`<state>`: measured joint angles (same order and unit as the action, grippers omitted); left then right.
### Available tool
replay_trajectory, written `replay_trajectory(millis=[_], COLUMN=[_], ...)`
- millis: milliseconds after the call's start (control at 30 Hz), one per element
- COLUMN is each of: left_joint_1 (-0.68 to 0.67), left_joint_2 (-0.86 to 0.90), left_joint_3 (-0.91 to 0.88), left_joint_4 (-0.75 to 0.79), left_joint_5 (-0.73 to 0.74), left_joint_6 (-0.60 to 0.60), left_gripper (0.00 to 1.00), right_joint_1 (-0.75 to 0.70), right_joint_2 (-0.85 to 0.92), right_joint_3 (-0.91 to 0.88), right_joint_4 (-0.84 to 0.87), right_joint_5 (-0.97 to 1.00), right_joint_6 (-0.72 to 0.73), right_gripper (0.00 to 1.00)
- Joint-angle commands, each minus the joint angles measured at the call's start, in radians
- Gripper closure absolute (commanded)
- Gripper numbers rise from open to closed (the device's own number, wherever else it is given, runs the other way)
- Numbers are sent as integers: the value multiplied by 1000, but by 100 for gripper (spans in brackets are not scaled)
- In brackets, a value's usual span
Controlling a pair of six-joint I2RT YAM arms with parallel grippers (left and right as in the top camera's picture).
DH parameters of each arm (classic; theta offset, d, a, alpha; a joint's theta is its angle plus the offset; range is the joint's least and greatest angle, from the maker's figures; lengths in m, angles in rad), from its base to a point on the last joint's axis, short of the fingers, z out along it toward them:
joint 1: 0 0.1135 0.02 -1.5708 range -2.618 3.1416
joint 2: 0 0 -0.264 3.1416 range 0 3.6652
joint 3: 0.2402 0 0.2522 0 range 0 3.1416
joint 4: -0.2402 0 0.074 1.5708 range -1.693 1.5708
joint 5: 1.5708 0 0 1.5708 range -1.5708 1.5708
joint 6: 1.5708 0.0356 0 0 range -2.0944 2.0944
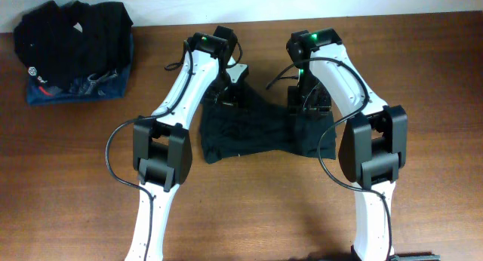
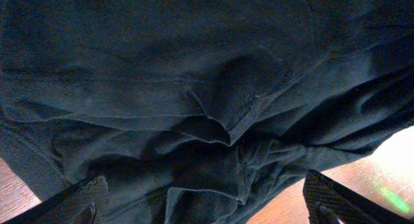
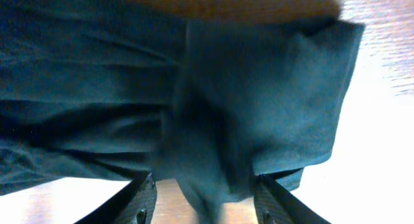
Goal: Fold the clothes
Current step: 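Fold the shirt's right half leftward over the left half with the right gripper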
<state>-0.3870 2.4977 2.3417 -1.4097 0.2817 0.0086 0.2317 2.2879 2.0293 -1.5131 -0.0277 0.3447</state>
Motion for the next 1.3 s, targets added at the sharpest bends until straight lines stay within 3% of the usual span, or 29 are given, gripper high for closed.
replay_trajectory(millis=[0,133,333,367,400,500,733,900,1267], left_joint_1=[0,0,0,0,0,0,0,-1,-1], left_joint_2=[10,10,10,10,10,10,10,10,10], left_joint_3=[15,15,15,15,15,15,15,15,15], left_joint_4=[-6,-8,-19,-18,-16,-16,-24,-24,-25], left_joint_5=[-17,-17,-18,-18,-18,-17,-18,-17,-17], left_joint_6=[23,23,23,23,23,23,23,23,23], left_gripper=[1,1,1,1,1,1,1,1,1], right_joint_1=[3,0,-72,-87,-89,-74,-48,-48,-3], right_joint_2=[-23,-29,-59,-55,-54,-54,-54,-54,-55], right_joint_3=[1,27,121,112,96,15,-203,-291,-314], right_joint_4=[4,-2,-50,-51,-50,-18,219,296,380], right_joint_5=[-44,-43,-15,-58,-88,-120,-232,-239,-499], right_joint_6=[8,-21,-30,-45,-66,-86,-72,-66,-128], right_gripper=[50,59,54,72,83,96,96,96,96])
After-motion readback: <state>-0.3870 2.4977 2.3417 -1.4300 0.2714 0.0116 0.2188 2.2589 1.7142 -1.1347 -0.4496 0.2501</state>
